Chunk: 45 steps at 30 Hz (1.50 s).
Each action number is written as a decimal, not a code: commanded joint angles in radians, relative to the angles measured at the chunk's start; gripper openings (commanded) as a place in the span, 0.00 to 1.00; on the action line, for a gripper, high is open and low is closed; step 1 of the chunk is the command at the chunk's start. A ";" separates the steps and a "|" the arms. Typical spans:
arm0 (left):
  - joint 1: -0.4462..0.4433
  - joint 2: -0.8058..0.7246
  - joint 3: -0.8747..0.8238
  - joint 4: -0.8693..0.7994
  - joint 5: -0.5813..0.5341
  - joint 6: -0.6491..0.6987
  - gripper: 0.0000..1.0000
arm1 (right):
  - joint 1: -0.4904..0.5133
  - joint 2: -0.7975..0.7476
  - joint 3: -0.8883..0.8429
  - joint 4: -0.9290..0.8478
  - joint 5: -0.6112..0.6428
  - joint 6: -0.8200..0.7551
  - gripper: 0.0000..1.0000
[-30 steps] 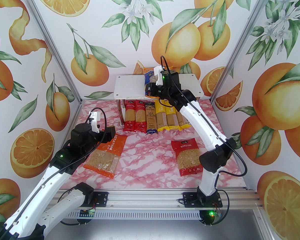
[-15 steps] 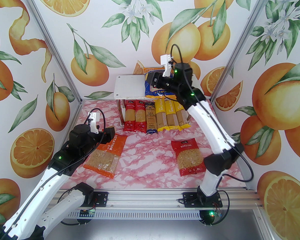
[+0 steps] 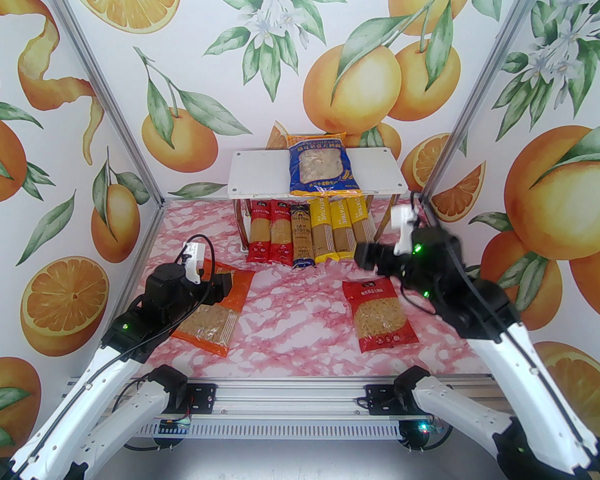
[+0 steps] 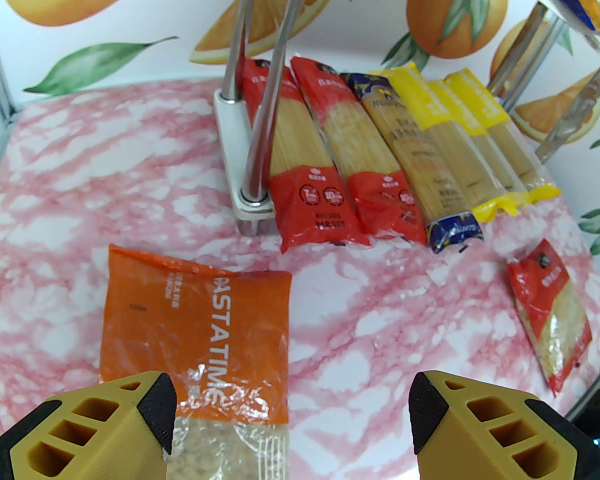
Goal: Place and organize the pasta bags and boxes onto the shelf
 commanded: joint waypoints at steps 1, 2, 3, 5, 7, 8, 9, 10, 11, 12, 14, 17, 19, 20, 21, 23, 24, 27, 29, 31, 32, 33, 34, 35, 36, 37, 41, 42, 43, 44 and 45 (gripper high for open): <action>0.003 -0.009 -0.012 0.024 0.035 -0.005 0.84 | 0.008 -0.070 -0.126 -0.168 0.076 0.132 0.85; 0.003 -0.004 -0.013 0.032 0.043 -0.006 0.84 | 0.009 -0.080 -0.172 -0.177 0.075 0.150 0.87; 0.001 -0.001 -0.013 0.040 0.051 -0.009 0.85 | 0.008 -0.084 -0.216 -0.180 0.079 0.167 0.89; 0.002 0.005 -0.015 0.051 0.061 -0.018 0.85 | 0.008 -0.086 -0.287 -0.163 0.084 0.186 0.98; 0.002 0.007 -0.016 0.059 0.072 -0.021 0.86 | 0.007 -0.079 -0.338 -0.129 0.096 0.197 1.00; 0.002 0.005 -0.018 0.061 0.073 -0.022 0.86 | 0.005 -0.074 -0.360 -0.103 0.098 0.195 1.00; 0.002 0.003 -0.019 0.061 0.071 -0.020 0.86 | 0.000 -0.066 -0.377 -0.075 0.095 0.192 1.00; 0.003 0.002 -0.020 0.060 0.068 -0.017 0.86 | -0.016 -0.051 -0.387 -0.054 0.081 0.187 1.00; 0.002 0.001 -0.019 0.060 0.064 -0.015 0.86 | -0.030 -0.030 -0.394 -0.033 0.062 0.179 1.00; 0.000 0.000 -0.021 0.059 0.063 -0.015 0.86 | -0.039 -0.006 -0.395 -0.014 0.054 0.178 1.00; 0.002 0.000 -0.023 0.059 0.060 -0.011 0.86 | -0.042 0.044 -0.397 0.020 0.065 0.181 1.00; 0.002 -0.003 -0.031 0.062 0.056 -0.008 0.86 | -0.050 0.132 -0.418 0.080 0.117 0.200 1.00; 0.002 -0.005 -0.038 0.065 0.055 -0.009 0.86 | -0.067 0.171 -0.450 0.168 0.093 0.212 1.00; 0.002 -0.004 -0.040 0.066 0.057 -0.007 0.86 | -0.081 0.191 -0.477 0.223 0.059 0.220 1.00; 0.004 -0.002 -0.039 0.064 0.057 -0.004 0.86 | -0.093 0.211 -0.506 0.280 0.025 0.231 1.00; 0.005 -0.002 -0.033 0.054 0.053 0.005 0.86 | -0.102 0.253 -0.552 0.354 -0.006 0.252 1.00; 0.004 -0.004 -0.032 0.048 0.047 0.010 0.86 | -0.102 0.276 -0.570 0.377 -0.011 0.257 1.00; 0.004 -0.014 -0.031 0.041 0.036 0.015 0.86 | -0.100 0.342 -0.614 0.437 -0.064 0.261 1.00; 0.006 -0.017 -0.032 0.041 0.034 0.017 0.86 | -0.093 0.366 -0.643 0.484 -0.121 0.272 1.00; 0.005 -0.014 -0.031 0.040 0.034 0.015 0.86 | -0.053 0.373 -0.658 0.518 -0.142 0.294 1.00; 0.005 -0.013 -0.031 0.041 0.034 0.014 0.86 | -0.024 0.375 -0.660 0.529 -0.142 0.309 1.00; 0.005 -0.010 -0.031 0.044 0.034 0.012 0.86 | 0.005 0.379 -0.660 0.540 -0.148 0.323 1.00; 0.006 -0.009 -0.031 0.047 0.034 0.011 0.86 | 0.028 0.387 -0.659 0.554 -0.156 0.334 1.00; 0.006 -0.006 -0.031 0.050 0.036 0.011 0.86 | 0.056 0.396 -0.659 0.571 -0.164 0.352 1.00; 0.004 -0.003 -0.030 0.053 0.040 0.009 0.86 | 0.083 0.409 -0.657 0.588 -0.173 0.364 1.00; 0.006 0.001 -0.028 0.055 0.041 0.010 0.87 | 0.102 0.421 -0.651 0.598 -0.175 0.373 1.00; 0.006 0.010 -0.019 0.053 0.048 0.010 0.86 | 0.183 0.477 -0.620 0.646 -0.187 0.414 1.00; 0.005 0.009 -0.018 0.050 0.047 0.011 0.86 | 0.199 0.493 -0.613 0.663 -0.192 0.424 1.00; 0.006 0.006 -0.019 0.049 0.046 0.012 0.86 | 0.212 0.503 -0.606 0.680 -0.199 0.432 1.00; 0.006 0.006 -0.018 0.047 0.044 0.012 0.86 | 0.223 0.520 -0.598 0.698 -0.206 0.438 1.00; 0.006 0.001 -0.017 0.046 0.041 0.012 0.86 | 0.233 0.535 -0.588 0.712 -0.211 0.443 1.00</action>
